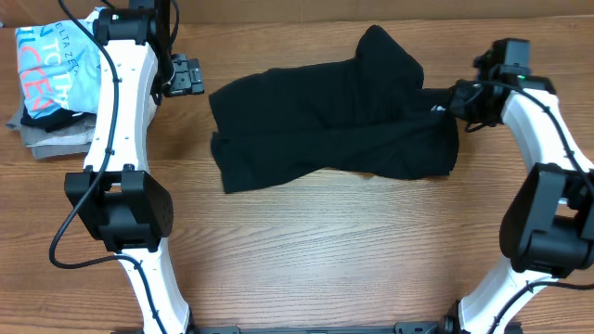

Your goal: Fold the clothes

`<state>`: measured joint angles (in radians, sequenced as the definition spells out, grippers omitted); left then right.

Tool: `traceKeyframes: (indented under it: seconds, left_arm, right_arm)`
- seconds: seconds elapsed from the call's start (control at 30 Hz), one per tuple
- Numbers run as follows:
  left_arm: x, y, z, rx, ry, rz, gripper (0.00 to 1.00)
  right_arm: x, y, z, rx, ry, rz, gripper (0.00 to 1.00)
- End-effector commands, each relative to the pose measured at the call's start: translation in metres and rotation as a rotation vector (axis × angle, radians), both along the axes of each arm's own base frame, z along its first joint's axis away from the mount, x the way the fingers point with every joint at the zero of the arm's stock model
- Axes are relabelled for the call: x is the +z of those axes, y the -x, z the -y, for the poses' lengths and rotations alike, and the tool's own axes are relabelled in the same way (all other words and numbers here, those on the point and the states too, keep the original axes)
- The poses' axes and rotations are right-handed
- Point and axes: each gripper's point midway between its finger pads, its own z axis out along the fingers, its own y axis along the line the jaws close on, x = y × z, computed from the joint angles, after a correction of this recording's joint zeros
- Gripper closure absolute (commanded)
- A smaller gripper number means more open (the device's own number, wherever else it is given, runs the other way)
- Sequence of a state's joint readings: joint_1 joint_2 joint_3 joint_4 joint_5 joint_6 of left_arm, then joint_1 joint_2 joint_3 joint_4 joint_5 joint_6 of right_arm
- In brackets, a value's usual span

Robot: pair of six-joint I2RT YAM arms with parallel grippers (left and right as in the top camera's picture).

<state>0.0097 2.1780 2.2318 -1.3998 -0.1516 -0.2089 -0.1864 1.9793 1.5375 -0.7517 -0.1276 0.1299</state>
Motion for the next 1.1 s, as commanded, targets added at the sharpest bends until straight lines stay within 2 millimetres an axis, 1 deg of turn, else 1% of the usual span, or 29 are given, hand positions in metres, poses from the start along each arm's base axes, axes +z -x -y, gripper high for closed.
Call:
traceKeyframes:
  seconds: [0.0, 0.17, 0.2, 0.23, 0.27, 0.3, 0.33, 0.37, 0.47, 0.57, 0.63, 0.7, 0.77, 0.8, 0.9, 0.93, 1.0, 1.07]
  left_arm:
    - [0.006, -0.002, 0.0, -0.016, -0.013, 0.015, 0.0]
    - [0.006, -0.002, 0.0, -0.016, -0.013, 0.015, 0.0]
    - [0.006, -0.002, 0.0, -0.016, -0.013, 0.015, 0.0]
    - [0.006, -0.002, 0.0, -0.017, -0.011, 0.015, 0.0]
    - [0.006, -0.002, 0.001, -0.018, -0.008, 0.014, 0.0]
    - [0.006, -0.001, 0.002, -0.02, -0.003, 0.01, 0.0]
    - [0.005, 0.0, 0.005, -0.033, 0.011, 0.002, 0.0]
    - [0.004, 0.003, 0.01, -0.054, 0.035, -0.012, 0.01]
    - [-0.001, 0.019, 0.024, -0.084, 0.117, -0.078, 0.03]
    - [-0.01, 0.041, 0.045, -0.123, 0.22, -0.176, 0.06]
    - [-0.02, 0.056, 0.053, -0.128, 0.249, -0.246, 0.07]
    - [-0.032, 0.073, 0.062, -0.136, 0.271, -0.328, 0.09]
    - [-0.043, 0.085, 0.073, -0.148, 0.288, -0.384, 0.11]
    - [-0.056, 0.097, 0.086, -0.168, 0.301, -0.435, 0.12]
    - [-0.075, 0.113, 0.111, -0.221, 0.297, -0.498, 0.13]
    - [-0.086, 0.121, 0.125, -0.248, 0.28, -0.52, 0.13]
    - [-0.097, 0.128, 0.134, -0.257, 0.246, -0.537, 0.12]
    - [-0.107, 0.135, 0.139, -0.247, 0.214, -0.553, 0.13]
  right_arm:
    - [0.03, -0.009, 0.011, -0.015, 0.011, 0.078, 0.96]
    - [0.032, -0.014, 0.014, -0.019, 0.018, 0.102, 0.96]
    - [0.032, -0.014, 0.014, -0.019, 0.018, 0.102, 0.9]
    - [0.032, -0.014, 0.013, -0.018, 0.017, 0.102, 0.61]
    - [0.032, -0.013, 0.012, -0.015, 0.014, 0.1, 0.37]
    - [0.032, -0.013, 0.01, -0.01, 0.006, 0.096, 0.19]
    - [0.031, -0.012, 0.008, -0.006, -0.002, 0.092, 0.11]
    - [0.031, -0.01, 0.005, 0.0, -0.016, 0.085, 0.07]
    - [0.03, -0.003, -0.006, 0.024, -0.072, 0.064, 0.05]
    - [0.03, 0.003, -0.017, 0.047, -0.13, 0.043, 0.02]
    - [0.029, 0.006, -0.021, 0.054, -0.152, 0.03, 0.01]
    - [0.027, 0.012, -0.024, 0.057, -0.16, 0.006, 0.0]
    - [0.025, 0.016, -0.025, 0.056, -0.164, -0.015, 0.0]
    - [0.023, 0.02, -0.026, 0.055, -0.168, -0.033, 0.0]
    - [0.022, 0.024, -0.024, 0.047, -0.172, -0.048, 0.0]
    - [0.021, 0.026, -0.023, 0.043, -0.173, -0.055, 0.0]
    - [0.021, 0.027, -0.022, 0.041, -0.175, -0.061, 0.0]
    - [0.021, 0.028, -0.022, 0.039, -0.174, -0.065, 0.0]
